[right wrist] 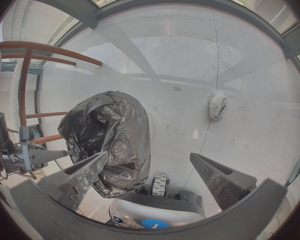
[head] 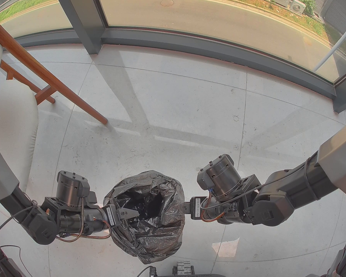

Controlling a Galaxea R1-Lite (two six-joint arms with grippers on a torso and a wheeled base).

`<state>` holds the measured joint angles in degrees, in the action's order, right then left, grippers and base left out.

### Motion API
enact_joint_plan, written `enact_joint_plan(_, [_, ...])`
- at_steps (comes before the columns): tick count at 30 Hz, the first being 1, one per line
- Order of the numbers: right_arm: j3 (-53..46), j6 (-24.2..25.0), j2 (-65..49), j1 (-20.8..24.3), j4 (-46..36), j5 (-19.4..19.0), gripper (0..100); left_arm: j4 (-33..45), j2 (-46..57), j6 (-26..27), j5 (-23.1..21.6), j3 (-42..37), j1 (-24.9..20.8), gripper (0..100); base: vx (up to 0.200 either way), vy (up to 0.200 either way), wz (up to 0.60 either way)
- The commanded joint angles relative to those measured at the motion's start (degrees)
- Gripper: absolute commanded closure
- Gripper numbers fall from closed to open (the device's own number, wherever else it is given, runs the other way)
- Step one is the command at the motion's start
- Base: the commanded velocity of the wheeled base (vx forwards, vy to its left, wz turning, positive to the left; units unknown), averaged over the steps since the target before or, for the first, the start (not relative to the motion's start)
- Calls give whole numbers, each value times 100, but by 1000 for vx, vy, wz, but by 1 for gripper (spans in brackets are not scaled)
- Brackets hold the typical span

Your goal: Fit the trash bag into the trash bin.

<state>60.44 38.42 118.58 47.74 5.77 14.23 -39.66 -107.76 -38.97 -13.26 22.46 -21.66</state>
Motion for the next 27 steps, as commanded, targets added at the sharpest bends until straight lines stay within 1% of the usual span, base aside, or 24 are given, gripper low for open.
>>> enact_joint_plan(1, [3,-2,16,7,3,1,0,-16,-210,-23,-1,-13,-13,0,0,0,0])
enact_joint_plan(13, [3,-2,16,7,3,1,0,-16,-113,-216,-1,31,-136,0,0,0,0])
enact_joint_plan(17, [-6,7,16,7,3,1,0,54,221,-286,-1,-66,-189,0,0,0,0])
enact_joint_plan(19, [-6,-2,16,7,3,1,0,107,230,-295,8,-101,-286,0,0,0,0])
enact_joint_plan(24, [-15,7,16,7,-5,1,0,142,282,-269,8,-268,-312,0,0,0,0])
enact_joint_plan(27, [-15,-2,25,-1,-5,1,0,169,572,-277,52,-329,-365,0,0,0,0])
